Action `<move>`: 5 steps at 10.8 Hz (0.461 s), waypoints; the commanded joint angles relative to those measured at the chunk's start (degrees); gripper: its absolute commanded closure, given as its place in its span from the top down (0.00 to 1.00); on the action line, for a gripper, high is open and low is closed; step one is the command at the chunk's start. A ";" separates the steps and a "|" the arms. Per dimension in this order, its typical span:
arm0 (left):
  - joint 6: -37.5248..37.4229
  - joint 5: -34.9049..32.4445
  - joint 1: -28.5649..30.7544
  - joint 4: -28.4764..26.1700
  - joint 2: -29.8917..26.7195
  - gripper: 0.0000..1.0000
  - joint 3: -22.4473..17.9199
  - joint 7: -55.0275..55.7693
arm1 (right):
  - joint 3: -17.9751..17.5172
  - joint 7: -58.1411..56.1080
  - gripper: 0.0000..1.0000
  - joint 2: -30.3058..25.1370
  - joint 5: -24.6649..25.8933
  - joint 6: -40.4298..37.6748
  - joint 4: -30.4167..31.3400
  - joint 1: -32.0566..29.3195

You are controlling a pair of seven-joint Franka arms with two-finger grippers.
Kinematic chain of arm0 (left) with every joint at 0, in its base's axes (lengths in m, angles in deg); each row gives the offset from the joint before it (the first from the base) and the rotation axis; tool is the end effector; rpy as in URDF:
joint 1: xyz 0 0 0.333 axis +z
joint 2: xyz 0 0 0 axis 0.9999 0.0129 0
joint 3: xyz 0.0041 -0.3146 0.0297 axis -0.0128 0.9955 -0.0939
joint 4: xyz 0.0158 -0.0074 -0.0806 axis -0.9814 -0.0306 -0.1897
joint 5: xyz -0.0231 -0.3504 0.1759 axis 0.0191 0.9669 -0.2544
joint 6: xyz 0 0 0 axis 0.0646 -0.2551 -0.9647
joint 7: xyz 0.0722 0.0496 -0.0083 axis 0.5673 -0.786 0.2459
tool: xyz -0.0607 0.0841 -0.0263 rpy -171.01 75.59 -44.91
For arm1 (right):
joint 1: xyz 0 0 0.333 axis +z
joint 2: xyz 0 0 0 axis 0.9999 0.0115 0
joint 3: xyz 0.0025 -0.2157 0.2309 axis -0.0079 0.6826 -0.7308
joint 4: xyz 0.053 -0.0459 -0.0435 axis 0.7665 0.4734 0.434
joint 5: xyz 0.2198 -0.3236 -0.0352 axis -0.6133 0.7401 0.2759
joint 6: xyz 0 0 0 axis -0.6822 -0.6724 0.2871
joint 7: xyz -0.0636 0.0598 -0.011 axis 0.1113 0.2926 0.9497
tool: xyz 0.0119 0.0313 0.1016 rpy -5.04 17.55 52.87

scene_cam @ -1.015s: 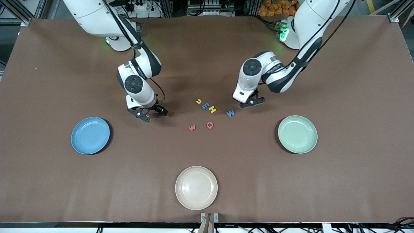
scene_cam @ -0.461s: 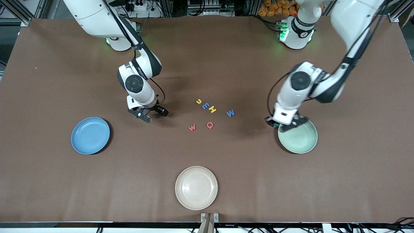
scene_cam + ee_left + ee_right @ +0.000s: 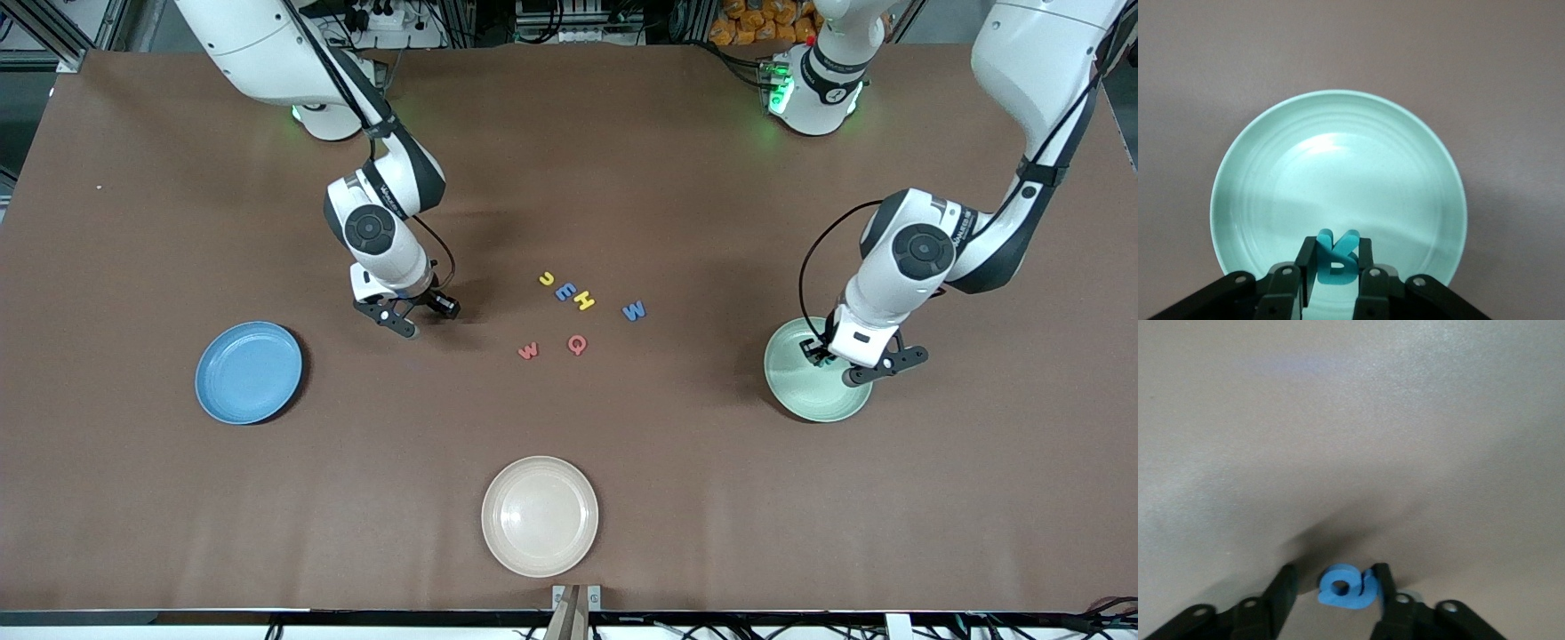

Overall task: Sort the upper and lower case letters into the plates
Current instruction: 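Place the teal R on the green plate with the left gripper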

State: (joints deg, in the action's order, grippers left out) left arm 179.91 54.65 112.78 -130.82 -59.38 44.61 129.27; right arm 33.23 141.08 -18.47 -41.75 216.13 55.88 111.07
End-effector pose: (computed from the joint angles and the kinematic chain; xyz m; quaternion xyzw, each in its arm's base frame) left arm 0.5717 -0.1025 0.2398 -0.9874 -0.1519 -0.0441 0.0085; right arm 0.4767 0.2565 0.1747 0.9670 -0.2538 -0.0210 0.0027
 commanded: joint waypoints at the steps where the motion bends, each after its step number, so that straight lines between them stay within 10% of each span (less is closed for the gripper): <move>1: 0.05 -1.05 -0.14 0.71 1.04 0.92 0.74 0.85 | -0.08 1.08 0.00 -0.05 0.96 -0.24 0.31 -0.19; 5: -1.43 -0.36 -4.69 3.24 0.52 1.00 2.32 8.13 | 0.18 -4.62 0.00 -4.87 1.05 -2.62 -0.30 -4.30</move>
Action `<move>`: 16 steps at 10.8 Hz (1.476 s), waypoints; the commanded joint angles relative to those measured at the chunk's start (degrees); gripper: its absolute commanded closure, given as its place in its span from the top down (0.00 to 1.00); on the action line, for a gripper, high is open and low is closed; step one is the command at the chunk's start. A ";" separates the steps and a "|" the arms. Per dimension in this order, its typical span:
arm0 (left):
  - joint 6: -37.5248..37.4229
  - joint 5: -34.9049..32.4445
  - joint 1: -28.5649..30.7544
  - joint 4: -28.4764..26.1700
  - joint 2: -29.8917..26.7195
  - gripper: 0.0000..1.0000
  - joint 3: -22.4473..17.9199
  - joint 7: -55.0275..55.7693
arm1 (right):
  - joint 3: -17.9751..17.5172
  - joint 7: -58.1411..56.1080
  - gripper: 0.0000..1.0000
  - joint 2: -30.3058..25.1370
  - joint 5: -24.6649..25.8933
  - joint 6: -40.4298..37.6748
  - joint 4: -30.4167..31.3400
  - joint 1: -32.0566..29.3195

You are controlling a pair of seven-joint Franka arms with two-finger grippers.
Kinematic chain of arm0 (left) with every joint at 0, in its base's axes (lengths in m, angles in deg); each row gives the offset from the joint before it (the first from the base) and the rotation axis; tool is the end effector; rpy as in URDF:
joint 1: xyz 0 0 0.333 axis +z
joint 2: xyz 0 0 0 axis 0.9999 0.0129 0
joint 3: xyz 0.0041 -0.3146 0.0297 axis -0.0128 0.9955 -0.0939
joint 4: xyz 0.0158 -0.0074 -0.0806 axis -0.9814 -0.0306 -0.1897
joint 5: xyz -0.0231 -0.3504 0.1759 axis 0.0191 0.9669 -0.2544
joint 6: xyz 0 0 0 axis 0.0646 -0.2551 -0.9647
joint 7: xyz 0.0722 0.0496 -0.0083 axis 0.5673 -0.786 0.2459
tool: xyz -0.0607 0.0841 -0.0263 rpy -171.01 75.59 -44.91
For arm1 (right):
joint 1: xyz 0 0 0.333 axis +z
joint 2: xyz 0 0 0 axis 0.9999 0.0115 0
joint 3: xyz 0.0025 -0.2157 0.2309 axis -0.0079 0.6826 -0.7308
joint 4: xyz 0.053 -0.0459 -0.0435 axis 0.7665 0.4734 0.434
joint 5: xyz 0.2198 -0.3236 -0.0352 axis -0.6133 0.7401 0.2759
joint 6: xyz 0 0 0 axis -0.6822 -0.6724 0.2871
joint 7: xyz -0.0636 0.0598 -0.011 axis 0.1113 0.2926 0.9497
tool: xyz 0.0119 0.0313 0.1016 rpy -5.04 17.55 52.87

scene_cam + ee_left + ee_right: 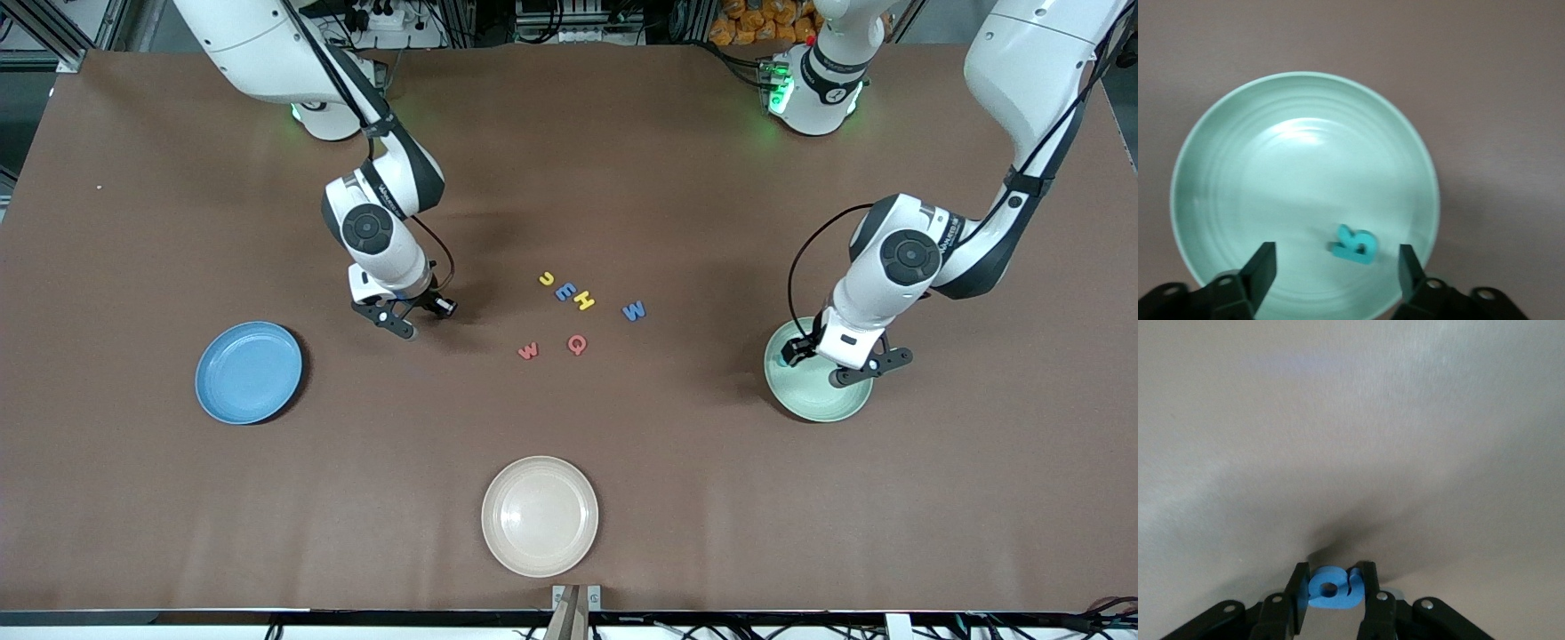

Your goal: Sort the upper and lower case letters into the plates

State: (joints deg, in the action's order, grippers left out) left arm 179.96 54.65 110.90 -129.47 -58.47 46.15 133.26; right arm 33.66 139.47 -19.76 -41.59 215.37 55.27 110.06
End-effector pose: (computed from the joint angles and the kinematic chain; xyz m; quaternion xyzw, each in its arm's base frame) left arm 0.5728 -0.1358 0.2450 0.9856 0.1614 0.0490 0.0056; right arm 0.4888 0.2466 0.1892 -0.9679 0.2510 0.0113 0.0015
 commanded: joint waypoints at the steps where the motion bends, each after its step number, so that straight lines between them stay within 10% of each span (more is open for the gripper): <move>1: -5.05 -0.09 -6.40 4.77 -0.13 1.00 0.87 7.91 | 0.19 -6.34 0.00 -5.25 0.97 -1.94 0.22 -4.63; 8: -8.69 0.27 -25.92 17.98 12.33 1.00 0.26 36.83 | 3.36 -46.68 0.00 -3.08 1.06 -1.95 -6.54 -26.15; 9: -8.69 -0.26 -28.03 17.90 13.48 1.00 -0.18 39.73 | 3.45 -50.11 0.12 -1.33 1.06 -1.86 -7.95 -28.26; 11: -8.69 -0.27 -33.56 17.28 14.19 1.00 -3.24 42.65 | 3.45 -52.51 1.00 -0.44 0.97 -1.94 -8.58 -29.77; 16: -8.69 -0.44 -34.04 13.69 14.46 1.00 -3.96 42.31 | 3.45 -50.59 1.00 0.35 0.88 -3.53 -8.23 -24.96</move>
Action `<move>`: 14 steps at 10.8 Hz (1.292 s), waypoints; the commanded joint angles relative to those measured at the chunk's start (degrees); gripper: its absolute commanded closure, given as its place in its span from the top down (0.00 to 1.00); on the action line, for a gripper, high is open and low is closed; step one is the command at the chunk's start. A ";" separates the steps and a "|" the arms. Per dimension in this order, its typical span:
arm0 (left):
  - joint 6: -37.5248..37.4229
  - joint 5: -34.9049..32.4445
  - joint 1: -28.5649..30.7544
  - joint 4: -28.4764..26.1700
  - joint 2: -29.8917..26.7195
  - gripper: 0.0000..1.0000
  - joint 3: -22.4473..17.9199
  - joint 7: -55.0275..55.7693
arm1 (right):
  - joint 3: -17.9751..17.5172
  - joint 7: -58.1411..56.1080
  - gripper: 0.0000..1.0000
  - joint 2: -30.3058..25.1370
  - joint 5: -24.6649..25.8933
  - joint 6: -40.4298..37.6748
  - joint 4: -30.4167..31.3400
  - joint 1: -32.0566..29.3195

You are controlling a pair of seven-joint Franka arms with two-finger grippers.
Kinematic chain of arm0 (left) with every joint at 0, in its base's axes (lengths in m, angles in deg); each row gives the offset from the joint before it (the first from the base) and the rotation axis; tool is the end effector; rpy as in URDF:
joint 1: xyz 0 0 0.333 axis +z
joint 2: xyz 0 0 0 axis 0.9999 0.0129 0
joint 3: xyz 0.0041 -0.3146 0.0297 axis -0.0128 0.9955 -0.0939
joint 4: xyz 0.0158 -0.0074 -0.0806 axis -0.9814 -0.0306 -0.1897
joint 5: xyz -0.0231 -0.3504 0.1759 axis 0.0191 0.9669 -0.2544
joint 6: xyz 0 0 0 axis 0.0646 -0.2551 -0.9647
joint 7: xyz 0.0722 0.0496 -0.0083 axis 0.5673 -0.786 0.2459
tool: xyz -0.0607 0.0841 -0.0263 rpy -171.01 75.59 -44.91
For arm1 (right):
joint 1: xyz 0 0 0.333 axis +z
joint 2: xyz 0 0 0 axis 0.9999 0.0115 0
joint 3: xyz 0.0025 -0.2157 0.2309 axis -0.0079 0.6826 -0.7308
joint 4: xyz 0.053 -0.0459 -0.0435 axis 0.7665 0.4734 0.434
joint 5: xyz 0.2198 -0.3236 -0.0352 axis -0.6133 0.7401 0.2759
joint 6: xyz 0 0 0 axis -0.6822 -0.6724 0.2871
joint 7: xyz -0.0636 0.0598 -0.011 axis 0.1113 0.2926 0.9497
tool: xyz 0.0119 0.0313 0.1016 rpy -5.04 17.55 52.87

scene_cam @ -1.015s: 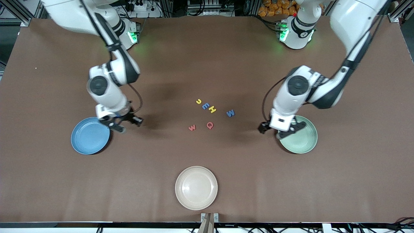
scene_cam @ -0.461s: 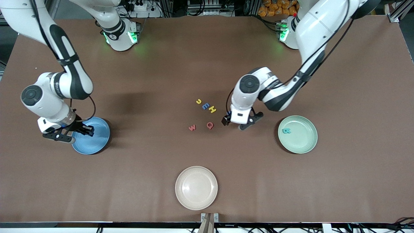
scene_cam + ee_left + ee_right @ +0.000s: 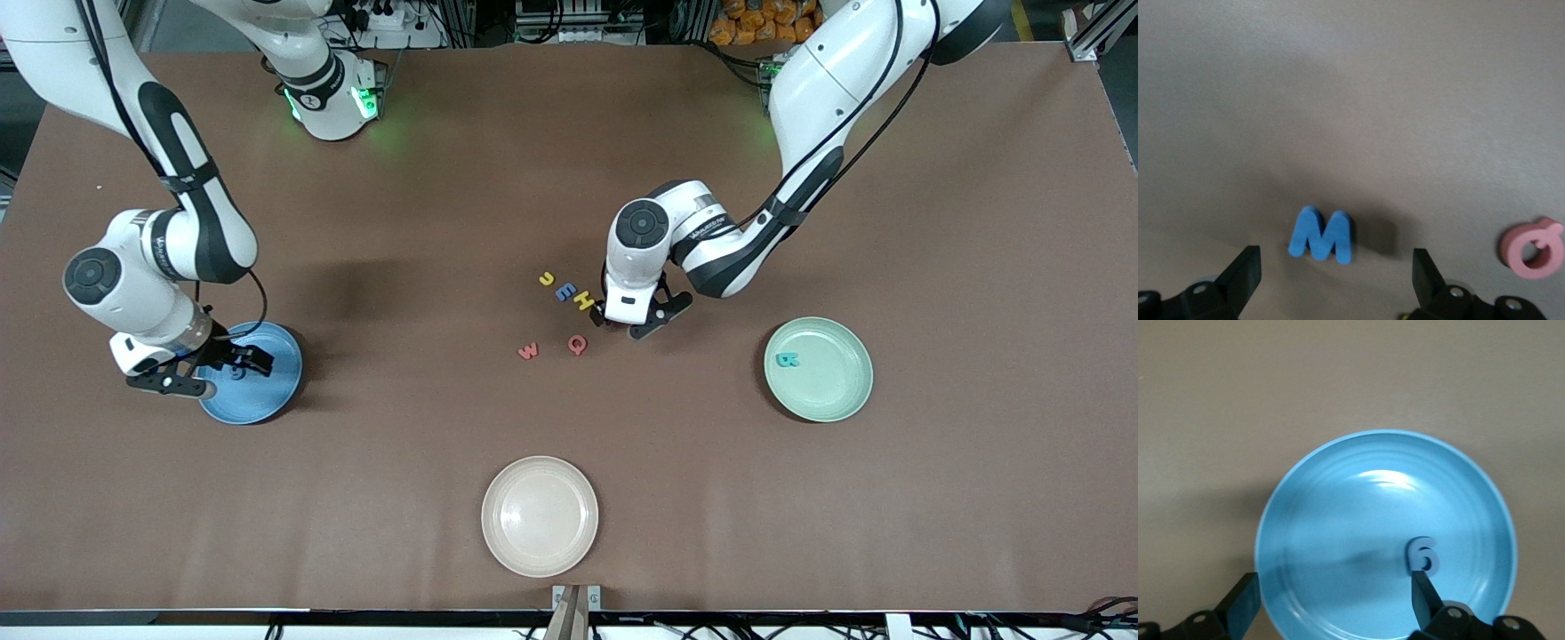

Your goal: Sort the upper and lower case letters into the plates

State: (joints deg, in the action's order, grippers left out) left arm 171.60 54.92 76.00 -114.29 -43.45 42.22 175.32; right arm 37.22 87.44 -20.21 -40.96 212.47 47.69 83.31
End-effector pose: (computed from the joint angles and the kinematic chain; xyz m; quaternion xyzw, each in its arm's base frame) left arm 0.4726 -0.4295 0.1807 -0.9562 -0.2919 0.0178 0.0097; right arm 0.5918 -0.0385 0.2372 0.9976 -0.0586 0.0364 0.0083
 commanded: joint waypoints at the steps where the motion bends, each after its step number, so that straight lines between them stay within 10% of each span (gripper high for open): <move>1: -0.33 -0.72 1.13 -2.02 -0.65 1.00 -0.12 0.08 | -0.12 2.32 1.00 0.80 0.26 -1.75 -0.63 3.98; 6: -0.33 -0.72 1.05 -2.38 -0.56 0.99 -0.12 0.08 | -0.55 8.40 1.00 0.18 0.26 -7.83 -1.25 19.54; 11: -0.24 -1.24 1.31 -2.03 -0.38 0.00 -0.12 -0.19 | -0.73 6.72 1.00 -0.17 -0.09 -6.78 -2.56 34.13; 14: -0.33 -1.24 4.20 -1.76 -2.91 0.00 -0.12 -2.72 | -0.82 6.55 1.00 4.30 -0.53 -6.33 -8.44 44.14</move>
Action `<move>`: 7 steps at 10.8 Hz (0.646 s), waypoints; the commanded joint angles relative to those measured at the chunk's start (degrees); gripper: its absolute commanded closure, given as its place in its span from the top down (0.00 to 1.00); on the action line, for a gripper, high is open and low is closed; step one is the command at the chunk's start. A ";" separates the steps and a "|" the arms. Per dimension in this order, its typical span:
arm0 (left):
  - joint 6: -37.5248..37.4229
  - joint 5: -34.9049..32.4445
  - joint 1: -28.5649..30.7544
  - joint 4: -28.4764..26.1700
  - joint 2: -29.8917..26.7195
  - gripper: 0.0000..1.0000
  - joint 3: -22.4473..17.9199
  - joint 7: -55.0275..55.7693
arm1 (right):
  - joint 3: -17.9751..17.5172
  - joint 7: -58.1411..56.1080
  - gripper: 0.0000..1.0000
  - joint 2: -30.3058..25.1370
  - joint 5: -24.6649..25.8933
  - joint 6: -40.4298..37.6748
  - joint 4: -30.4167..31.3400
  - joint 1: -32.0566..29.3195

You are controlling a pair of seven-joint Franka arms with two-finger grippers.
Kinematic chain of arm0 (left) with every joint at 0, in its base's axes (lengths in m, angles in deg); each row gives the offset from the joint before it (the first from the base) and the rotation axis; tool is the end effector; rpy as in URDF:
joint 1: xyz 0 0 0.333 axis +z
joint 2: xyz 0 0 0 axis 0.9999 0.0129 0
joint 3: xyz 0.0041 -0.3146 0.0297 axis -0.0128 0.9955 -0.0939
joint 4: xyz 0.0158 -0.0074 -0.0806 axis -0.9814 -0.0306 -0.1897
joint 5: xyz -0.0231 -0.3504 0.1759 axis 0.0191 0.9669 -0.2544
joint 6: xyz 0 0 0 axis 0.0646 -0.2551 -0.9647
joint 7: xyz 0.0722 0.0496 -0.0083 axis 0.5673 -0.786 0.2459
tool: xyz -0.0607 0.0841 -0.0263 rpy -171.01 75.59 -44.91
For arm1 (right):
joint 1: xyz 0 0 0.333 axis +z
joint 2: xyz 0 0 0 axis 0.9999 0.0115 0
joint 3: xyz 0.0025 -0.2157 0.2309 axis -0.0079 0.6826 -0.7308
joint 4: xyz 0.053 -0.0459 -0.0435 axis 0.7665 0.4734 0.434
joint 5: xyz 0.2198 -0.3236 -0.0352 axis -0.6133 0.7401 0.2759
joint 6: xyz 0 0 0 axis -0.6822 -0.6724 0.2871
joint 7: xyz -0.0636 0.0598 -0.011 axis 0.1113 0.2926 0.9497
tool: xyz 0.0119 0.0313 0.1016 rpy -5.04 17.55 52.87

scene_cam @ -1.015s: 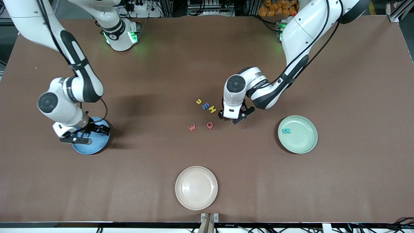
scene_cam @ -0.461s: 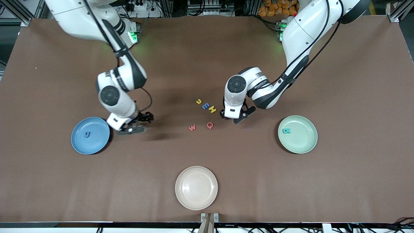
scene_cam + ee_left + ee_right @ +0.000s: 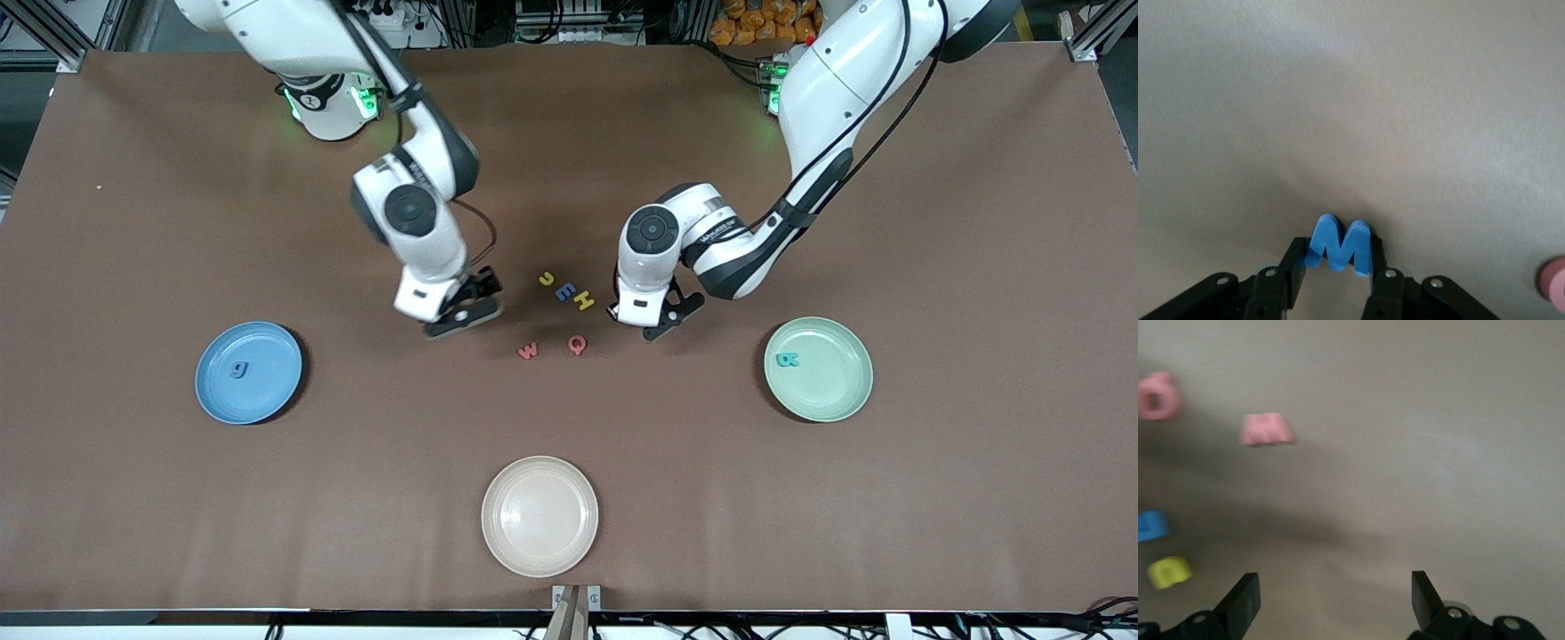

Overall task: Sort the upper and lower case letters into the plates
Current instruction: 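Place the blue M on the green plate with the left gripper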

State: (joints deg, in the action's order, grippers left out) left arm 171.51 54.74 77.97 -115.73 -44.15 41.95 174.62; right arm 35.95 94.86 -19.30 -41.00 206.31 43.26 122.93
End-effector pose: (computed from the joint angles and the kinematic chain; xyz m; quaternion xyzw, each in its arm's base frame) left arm 0.4810 -0.4082 0.1775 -0.9539 -0.2991 0.0181 0.0182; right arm 0.4851 0.3658 0.2488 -0.9734 -0.2286 -0.0147 0.0005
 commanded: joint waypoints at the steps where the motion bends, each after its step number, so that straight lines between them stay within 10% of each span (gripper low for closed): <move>1: -1.73 -1.14 4.85 -0.32 -4.58 0.00 0.23 -4.74 | 0.44 -1.05 1.00 5.33 -0.41 -0.18 -6.21 6.47; 7: -6.93 -0.27 24.88 -0.59 -10.67 0.00 0.59 -39.34 | -0.26 -9.93 1.00 12.99 -0.58 -0.88 -11.24 8.60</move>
State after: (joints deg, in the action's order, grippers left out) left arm 164.80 54.64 98.74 -114.60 -53.99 41.82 141.80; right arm 36.02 86.92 -7.07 -41.04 206.31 33.31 131.75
